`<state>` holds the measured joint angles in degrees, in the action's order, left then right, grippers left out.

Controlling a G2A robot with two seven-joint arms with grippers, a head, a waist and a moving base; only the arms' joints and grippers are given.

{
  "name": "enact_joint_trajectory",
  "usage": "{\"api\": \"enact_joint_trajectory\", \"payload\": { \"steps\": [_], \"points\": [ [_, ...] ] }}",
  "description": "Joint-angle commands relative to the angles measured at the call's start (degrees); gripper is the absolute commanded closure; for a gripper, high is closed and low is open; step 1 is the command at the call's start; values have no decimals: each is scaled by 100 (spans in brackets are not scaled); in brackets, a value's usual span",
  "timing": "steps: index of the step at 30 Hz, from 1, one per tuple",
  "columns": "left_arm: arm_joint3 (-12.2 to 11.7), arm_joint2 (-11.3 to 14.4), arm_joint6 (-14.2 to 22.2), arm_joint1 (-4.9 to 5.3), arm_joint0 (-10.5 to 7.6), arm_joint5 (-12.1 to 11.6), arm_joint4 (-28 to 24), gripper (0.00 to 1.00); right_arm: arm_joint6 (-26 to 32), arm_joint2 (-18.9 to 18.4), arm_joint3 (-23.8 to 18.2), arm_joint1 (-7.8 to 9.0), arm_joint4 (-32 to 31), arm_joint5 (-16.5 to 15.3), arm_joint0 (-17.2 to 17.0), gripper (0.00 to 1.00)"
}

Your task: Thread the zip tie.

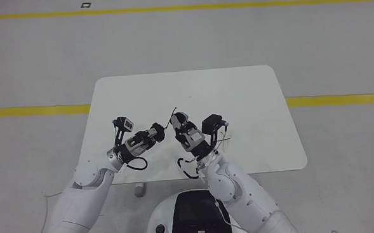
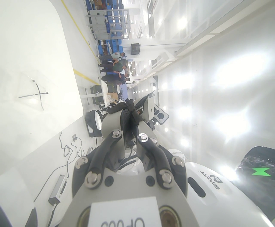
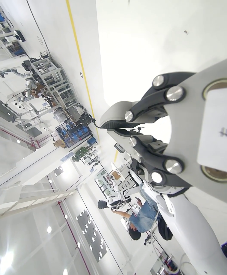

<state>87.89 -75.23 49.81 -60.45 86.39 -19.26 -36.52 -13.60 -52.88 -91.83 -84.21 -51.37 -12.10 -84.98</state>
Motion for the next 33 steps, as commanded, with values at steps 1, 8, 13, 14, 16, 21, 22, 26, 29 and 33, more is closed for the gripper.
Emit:
{"api": "enact_joint_trajectory", "payload": {
  "steps": [1, 8, 13, 14, 16, 21, 22, 26, 29, 33],
  "points": [
    [0, 0, 0, 0, 0, 0, 0, 100, 20, 4, 6, 2, -10, 0, -2, 100],
    [0, 0, 0, 0, 0, 0, 0, 100, 34, 30, 40, -1, -11, 1, 3, 100],
    [0, 0, 0, 0, 0, 0, 0, 100, 57, 63, 97, -7, -9, 7, 18, 100],
    [0, 0, 0, 0, 0, 0, 0, 100, 65, 70, 107, -8, -16, 9, 21, 100],
    [0, 0, 0, 0, 0, 0, 0, 100, 79, 84, 122, -9, -19, 9, 24, 100],
    [0, 0, 0, 0, 0, 0, 0, 100, 73, 91, 157, -11, -10, 11, 28, 100],
    [0, 0, 0, 0, 0, 0, 0, 100, 70, 90, 161, -11, -10, 14, 29, 100],
    [0, 0, 0, 0, 0, 0, 0, 100, 73, 94, 185, -10, -30, 21, 33, 100],
    [0, 0, 0, 0, 0, 0, 0, 100, 75, 105, 213, -13, -33, 29, 37, 100],
    [0, 0, 0, 0, 0, 0, 0, 100, 63, 119, 239, -18, -25, 42, 48, 100]
  ]
}}
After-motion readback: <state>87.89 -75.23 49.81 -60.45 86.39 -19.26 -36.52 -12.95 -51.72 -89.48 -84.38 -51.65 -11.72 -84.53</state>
